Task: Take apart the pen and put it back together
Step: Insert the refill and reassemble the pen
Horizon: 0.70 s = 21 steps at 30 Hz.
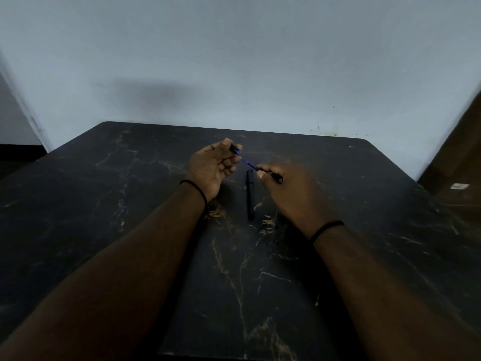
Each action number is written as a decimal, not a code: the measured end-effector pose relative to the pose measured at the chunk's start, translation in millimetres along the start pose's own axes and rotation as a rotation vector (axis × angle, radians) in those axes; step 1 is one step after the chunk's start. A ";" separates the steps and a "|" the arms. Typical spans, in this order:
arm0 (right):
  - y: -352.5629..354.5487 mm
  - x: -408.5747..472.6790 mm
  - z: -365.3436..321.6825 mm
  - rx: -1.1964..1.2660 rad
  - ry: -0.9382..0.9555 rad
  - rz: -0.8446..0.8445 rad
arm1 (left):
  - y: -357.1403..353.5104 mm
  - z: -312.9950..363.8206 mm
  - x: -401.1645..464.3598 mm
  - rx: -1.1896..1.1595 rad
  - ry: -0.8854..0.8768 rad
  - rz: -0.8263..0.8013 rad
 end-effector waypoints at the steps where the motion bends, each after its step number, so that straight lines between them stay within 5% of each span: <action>1: 0.2 -0.3 -0.2 0.006 -0.005 0.007 | 0.5 0.0 -0.1 0.002 -0.001 0.002; 21: 3.4 -0.3 -1.3 -0.049 0.006 -0.015 | -8.3 -5.7 1.8 0.082 -0.030 -0.101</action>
Point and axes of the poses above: each hand's wrist, its own x-axis towards the middle knuckle, its own y-axis out of the back of the hand, z = x × y, the point moved 4 cm from there along x, towards the middle knuckle, and after that the axes turned 13 degrees about x, right-handed, at the moved point
